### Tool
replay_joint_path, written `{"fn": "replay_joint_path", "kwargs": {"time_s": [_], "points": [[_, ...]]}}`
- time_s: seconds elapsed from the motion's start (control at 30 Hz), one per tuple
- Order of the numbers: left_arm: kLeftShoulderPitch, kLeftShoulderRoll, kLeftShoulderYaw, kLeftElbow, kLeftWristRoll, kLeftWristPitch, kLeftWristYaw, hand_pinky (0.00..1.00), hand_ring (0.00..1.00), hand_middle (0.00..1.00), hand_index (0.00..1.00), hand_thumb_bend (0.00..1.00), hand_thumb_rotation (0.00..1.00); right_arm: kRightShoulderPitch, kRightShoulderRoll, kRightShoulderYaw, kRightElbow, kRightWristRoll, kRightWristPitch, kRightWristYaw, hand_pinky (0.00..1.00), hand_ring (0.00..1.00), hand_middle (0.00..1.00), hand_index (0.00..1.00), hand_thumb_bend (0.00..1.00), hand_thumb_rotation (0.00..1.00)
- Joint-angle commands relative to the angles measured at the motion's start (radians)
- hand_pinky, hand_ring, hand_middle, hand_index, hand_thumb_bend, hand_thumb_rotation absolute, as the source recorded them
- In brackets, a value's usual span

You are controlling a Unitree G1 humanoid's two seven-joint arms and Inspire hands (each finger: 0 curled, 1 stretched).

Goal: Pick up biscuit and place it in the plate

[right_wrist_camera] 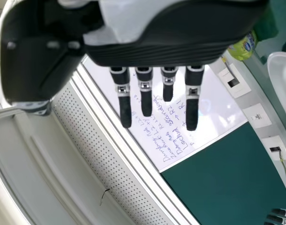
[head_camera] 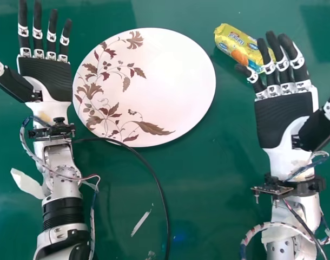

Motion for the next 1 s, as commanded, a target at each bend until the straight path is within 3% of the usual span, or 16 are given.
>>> {"fn": "replay_joint_path", "kwargs": {"time_s": [0.0, 0.73, 0.97], "points": [[0.124, -0.036, 0.011, 0.067, 0.001, 0.02, 0.001, 0.82, 0.89, 0.95, 0.92, 1.0, 0.91, 0.021, 0.006, 0.003, 0.039, 0.002, -0.012, 0.013, 0.67, 0.86, 0.92, 0.81, 0.77, 0.11], [0.159, -0.047, 0.001, 0.04, -0.006, 0.037, -0.018, 0.81, 0.88, 0.94, 0.9, 1.0, 0.88, 0.06, 0.021, 0.004, 0.018, -0.001, -0.032, 0.013, 0.66, 0.84, 0.91, 0.84, 0.66, 0.08], [0.162, -0.044, 0.009, 0.053, -0.021, 0.05, -0.042, 0.8, 0.86, 0.92, 0.89, 1.0, 0.85, 0.09, 0.026, -0.012, -0.033, -0.078, -0.105, -0.038, 0.7, 0.86, 0.91, 0.81, 0.66, 0.07]]}}
